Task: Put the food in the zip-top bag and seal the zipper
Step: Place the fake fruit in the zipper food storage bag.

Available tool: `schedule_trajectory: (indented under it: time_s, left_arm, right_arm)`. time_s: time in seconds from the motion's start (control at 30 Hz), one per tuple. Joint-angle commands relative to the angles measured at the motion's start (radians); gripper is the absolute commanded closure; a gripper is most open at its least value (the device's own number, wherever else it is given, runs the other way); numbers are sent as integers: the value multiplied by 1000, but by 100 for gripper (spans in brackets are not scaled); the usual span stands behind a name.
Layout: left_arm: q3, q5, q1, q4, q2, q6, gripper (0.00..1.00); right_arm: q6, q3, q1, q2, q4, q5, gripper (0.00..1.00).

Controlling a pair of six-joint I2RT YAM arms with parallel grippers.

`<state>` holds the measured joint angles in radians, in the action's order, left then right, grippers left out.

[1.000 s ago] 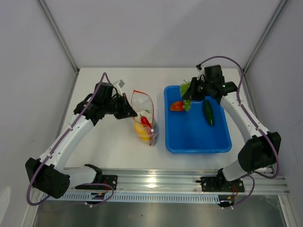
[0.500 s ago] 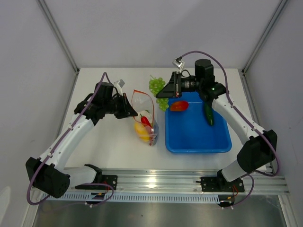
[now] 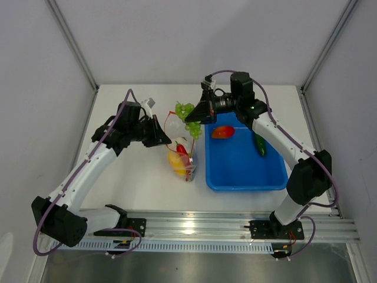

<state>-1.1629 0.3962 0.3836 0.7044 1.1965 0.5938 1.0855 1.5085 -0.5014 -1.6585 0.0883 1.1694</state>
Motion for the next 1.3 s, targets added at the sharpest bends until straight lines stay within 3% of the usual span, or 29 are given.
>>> schedule_trajectory:
  time_s: [0.0, 0.1, 0.27, 0.47, 0.83, 1.27]
  left_arm:
    - [-55, 12, -6, -39, -8, -2, 99]
    - [-57, 15, -6, -39, -5, -3, 99]
    - [-54, 18, -6, -40, -6, -2, 99]
    - [-37, 24, -6, -42, -18, -2, 99]
    - [-21, 30, -6, -43, -26, -9, 99]
    - [-17, 44, -6, -51, -35, -8, 100]
  right_arm:
    - [11, 76, -28, -12, 99, 39, 100]
    - [-46, 99, -60, -30, 187, 32, 100]
    - [-263, 272, -88, -118, 589, -36, 100]
    - [-358, 335, -89, -164, 775, -146, 100]
    - [-375, 372, -98, -214, 889, -293, 100]
    - [-409, 594, -131, -348, 967, -467, 98]
